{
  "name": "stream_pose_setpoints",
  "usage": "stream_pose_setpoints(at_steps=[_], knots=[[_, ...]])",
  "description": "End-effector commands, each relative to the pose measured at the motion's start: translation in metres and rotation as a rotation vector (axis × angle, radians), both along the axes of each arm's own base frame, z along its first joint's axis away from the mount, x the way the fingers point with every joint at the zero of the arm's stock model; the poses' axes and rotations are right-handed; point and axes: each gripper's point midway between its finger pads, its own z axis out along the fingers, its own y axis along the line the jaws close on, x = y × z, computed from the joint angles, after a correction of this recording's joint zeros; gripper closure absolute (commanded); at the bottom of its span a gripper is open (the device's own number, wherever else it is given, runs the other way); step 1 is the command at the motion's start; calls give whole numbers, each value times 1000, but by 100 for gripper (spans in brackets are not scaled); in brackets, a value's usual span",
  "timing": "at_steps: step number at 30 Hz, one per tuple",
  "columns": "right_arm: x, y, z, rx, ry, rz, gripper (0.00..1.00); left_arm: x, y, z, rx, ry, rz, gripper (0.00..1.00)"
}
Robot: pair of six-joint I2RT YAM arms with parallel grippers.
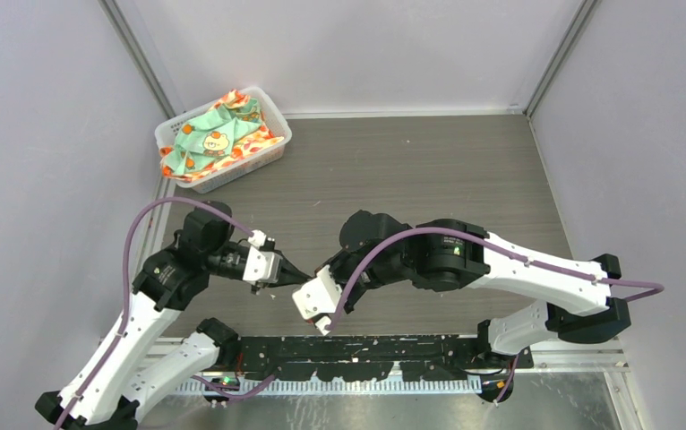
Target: Put the keys on the keyring
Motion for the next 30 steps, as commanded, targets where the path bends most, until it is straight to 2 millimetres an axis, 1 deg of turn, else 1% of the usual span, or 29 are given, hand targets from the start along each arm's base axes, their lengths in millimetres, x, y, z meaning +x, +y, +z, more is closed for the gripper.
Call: stream_pose_setpoints(at_steps=[1,4,10,14,15,17,20,27,30], knots=[[8,-13,4,54,-17,-43,99,-14,4,20,-40,-63,-55,100],[9,-22,2,94,-48,-38,99,-19,3,23,-48,-49,-78,100],[8,-21,7,136,-74,-13,99,-28,1,26,-75,-24,-139,100],[-5,-23,21,179,-36,38,99,-31,1,23,-68,-32,-178,100],[-8,-23,21,180,-25,51,99,-32,1,22,-63,-25,-188,100],[-14,-25,21,174,-4,71,99,-33,-1,21,-56,-12,-208,100],[-17,-28,17,163,5,78,99,-32,-5,21,-53,-15,-233,100],[-26,-30,17,200,31,113,99,-33,-11,16,-5,-90,-309,100],[-26,-32,13,187,30,117,99,-36,-12,14,10,-100,-335,100]])
